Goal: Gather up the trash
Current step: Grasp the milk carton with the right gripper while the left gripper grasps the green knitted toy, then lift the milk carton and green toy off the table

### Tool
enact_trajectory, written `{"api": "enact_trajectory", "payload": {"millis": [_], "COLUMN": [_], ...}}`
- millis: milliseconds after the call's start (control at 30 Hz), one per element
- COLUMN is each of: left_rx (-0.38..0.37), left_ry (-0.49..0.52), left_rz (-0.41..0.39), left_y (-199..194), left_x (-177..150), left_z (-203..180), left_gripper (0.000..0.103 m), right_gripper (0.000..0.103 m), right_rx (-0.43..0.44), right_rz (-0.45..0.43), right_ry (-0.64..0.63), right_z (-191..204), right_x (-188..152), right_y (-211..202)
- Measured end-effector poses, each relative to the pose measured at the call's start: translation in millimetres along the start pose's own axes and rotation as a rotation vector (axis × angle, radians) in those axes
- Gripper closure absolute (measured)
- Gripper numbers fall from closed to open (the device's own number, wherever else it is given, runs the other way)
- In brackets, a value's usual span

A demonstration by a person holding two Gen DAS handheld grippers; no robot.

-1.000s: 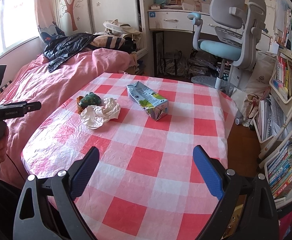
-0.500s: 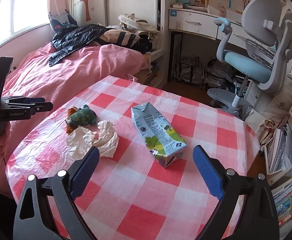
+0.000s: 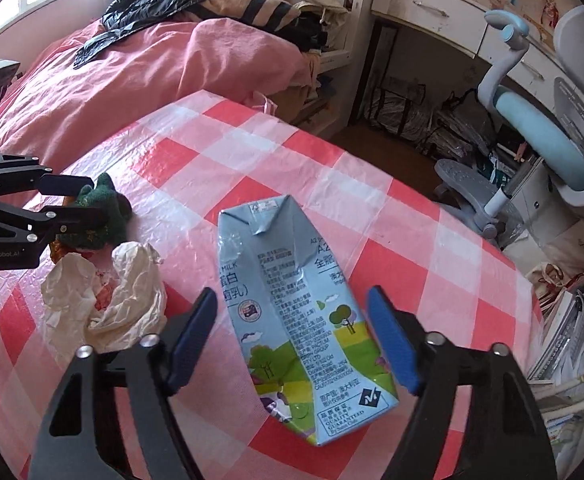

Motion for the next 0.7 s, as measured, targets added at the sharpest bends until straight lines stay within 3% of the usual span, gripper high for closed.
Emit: {"api": "enact_trajectory", "payload": {"millis": [167,467,567,700], "left_rx": [-0.024,-0.194,-0.189,-0.126], "left_ry": [0.009,-0.176,-0.178,-0.169], "left_rz": [-0.032,-0.191,-0.207,-0.206], "left_y": [-18,-95,-111,-127], "left_x": [-2,-3,-17,-42], "left_z": [-3,12,5,-4], "left_gripper": [0.080,0.081,0.081,0.080], "right_gripper": [0.052,0.052,0.052,0.052], "right_rx": [0.041,0.121,0.134,0.147], "right_rz": [-0.047,-0.176,-0.211,-0.244], "right_ry": [0.074,0.200,0.203,0.209], "right_z": [-2,-3,4,13], "right_x": [-18,-41,-45,-56], "right_y": [-18,-83,-105,-125]}}
Point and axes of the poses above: each gripper's, at about its wrist camera, not at the fingertips, and y roughly the way its jaws point, z to its left, x to its top, the point moved 2 cm from there along y, roughly the way its jaws point, and after that the axes turned 5 degrees about -y, right-handed, at the moved point
